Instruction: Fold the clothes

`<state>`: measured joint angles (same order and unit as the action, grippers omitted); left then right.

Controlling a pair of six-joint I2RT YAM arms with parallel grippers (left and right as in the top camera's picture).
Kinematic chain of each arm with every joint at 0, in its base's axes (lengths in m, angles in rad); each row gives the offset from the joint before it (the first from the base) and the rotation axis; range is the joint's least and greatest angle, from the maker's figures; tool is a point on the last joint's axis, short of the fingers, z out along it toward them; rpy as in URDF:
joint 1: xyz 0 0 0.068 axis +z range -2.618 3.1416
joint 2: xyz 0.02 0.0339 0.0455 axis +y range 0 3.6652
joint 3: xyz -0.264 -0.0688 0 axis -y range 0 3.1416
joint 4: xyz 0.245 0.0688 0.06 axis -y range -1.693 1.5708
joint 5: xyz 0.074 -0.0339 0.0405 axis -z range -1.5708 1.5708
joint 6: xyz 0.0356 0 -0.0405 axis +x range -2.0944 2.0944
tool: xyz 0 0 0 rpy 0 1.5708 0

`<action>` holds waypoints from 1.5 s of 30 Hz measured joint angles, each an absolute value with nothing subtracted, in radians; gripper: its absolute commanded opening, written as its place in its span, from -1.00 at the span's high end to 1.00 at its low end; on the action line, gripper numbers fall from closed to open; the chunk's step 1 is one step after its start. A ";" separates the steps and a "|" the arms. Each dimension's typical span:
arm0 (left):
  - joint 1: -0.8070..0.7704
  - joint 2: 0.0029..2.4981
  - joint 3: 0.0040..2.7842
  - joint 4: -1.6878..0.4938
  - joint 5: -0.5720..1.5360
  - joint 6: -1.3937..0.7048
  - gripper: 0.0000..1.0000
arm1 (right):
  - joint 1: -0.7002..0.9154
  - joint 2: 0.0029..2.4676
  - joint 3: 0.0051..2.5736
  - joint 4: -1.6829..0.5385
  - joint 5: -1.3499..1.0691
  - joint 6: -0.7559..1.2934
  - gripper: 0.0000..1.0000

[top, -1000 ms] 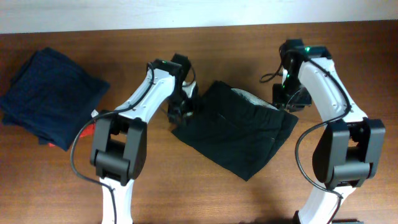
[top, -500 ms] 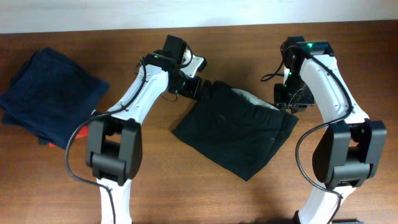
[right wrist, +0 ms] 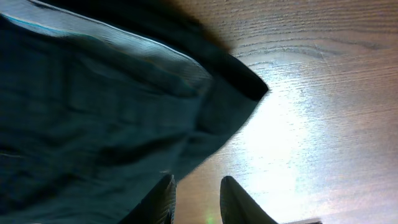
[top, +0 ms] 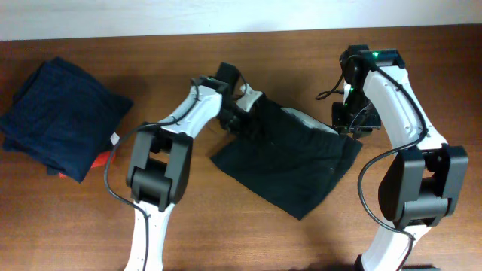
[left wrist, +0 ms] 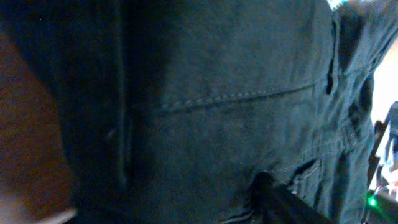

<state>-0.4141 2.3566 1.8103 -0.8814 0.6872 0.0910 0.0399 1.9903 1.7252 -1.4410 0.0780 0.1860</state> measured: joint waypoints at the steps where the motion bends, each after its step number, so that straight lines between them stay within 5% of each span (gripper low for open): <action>1: -0.428 2.360 1.810 -0.881 0.694 0.090 0.89 | 0.040 1.990 1.725 -1.441 0.078 0.186 0.44; 11: -0.397 2.368 1.924 -0.986 0.559 0.035 0.99 | 0.000 1.990 1.725 -1.447 0.078 0.184 0.42; 19: -0.145 2.236 2.123 -1.199 0.259 0.014 0.99 | -0.173 1.990 1.725 -1.463 0.078 0.178 0.42; 28: 0.133 1.934 2.140 -1.130 0.038 0.014 0.99 | -0.178 1.991 1.725 -1.463 0.078 0.176 0.42; 36: 0.393 1.844 2.138 -1.172 0.014 -0.001 0.99 | -0.178 1.990 1.725 -1.463 0.078 0.176 0.42; 45: 0.488 1.844 2.030 -1.194 0.019 -0.018 0.99 | -0.178 1.991 1.725 -1.471 0.078 0.175 0.42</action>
